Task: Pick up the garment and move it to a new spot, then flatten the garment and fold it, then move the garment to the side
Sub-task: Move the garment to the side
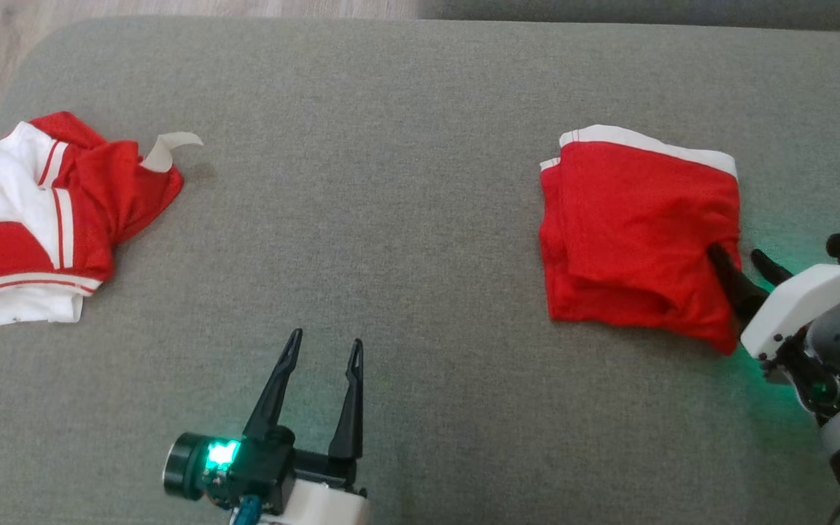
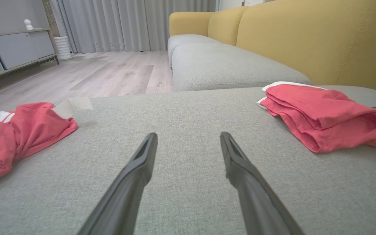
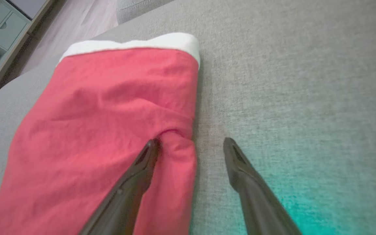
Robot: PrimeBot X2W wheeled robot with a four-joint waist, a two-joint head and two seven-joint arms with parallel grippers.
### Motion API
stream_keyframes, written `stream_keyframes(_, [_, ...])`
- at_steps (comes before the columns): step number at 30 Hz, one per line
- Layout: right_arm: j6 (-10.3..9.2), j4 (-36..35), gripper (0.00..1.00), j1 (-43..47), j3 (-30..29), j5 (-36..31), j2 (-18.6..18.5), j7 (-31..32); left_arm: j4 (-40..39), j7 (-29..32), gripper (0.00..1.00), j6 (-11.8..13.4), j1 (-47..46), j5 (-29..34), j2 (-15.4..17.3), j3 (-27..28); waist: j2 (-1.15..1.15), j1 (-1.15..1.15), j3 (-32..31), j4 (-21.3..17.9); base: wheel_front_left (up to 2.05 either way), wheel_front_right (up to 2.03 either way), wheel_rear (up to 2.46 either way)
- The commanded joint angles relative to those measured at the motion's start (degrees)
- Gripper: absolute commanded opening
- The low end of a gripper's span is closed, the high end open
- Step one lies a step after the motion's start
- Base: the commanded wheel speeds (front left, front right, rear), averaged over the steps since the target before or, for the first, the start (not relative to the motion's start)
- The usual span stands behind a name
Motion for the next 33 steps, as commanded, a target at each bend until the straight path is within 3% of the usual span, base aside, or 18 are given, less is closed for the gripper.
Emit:
stream_keyframes(1, [-0.04,-1.17,0.87,-1.45,1.40,0.50,-1.08,-0.40,-1.47,-0.30,1.00,0.54,-1.74,-0.59,-0.33,1.16,0.00,-0.01,0.10,0.00,0.00,0.00,0.00])
stream_keyframes(2, [-0.04,-1.08,0.38,-1.67,2.10,0.65,-1.18,-1.13,-1.44,-0.30,1.00,0.62,-1.94,-0.67,-0.33,1.08,0.00,-0.01,0.22,-0.03,0.00,0.00,0.00])
stream_keyframes(3, [-0.04,-0.80,0.00,-1.82,2.78,0.81,-1.24,-1.72,-1.40,-0.30,1.00,0.67,-2.10,-0.76,-0.33,1.00,0.00,-0.01,0.29,-0.09,0.00,0.00,0.00])
stream_keyframes(9, [-0.04,0.22,0.00,-2.95,6.53,1.16,-3.51,-4.12,-1.07,-0.30,1.00,0.92,-2.22,-1.39,-0.33,0.90,0.00,-0.01,0.40,-1.62,0.00,0.00,0.00])
stream_keyframes(15, [-0.04,-0.25,0.00,-5.76,8.22,-1.66,-10.68,-6.03,-1.41,-0.30,1.00,0.83,-3.07,-2.13,-0.33,0.37,0.00,-0.01,2.69,-4.99,0.00,0.00,0.00])
stream_keyframes(16, [-0.04,-0.41,0.00,-6.91,8.02,-2.87,-13.71,-6.11,-1.66,-0.30,1.00,0.76,-3.79,-2.32,-0.33,0.01,0.00,-0.01,4.01,-6.10,0.00,0.00,0.00])
stream_keyframes(24, [-0.04,0.49,0.00,-10.65,4.34,-7.04,-24.40,-5.47,-2.54,-0.30,1.00,0.48,-8.01,-2.22,-0.33,-0.95,0.00,-0.01,10.07,-8.80,0.00,0.00,0.00])
stream_keyframes(33, [-0.04,4.53,0.00,-14.18,-3.30,-14.14,-30.11,-8.11,-2.59,-0.30,1.00,-0.48,-11.54,-1.50,-0.33,-1.11,0.00,-0.01,14.84,-8.54,0.00,0.00,0.00])
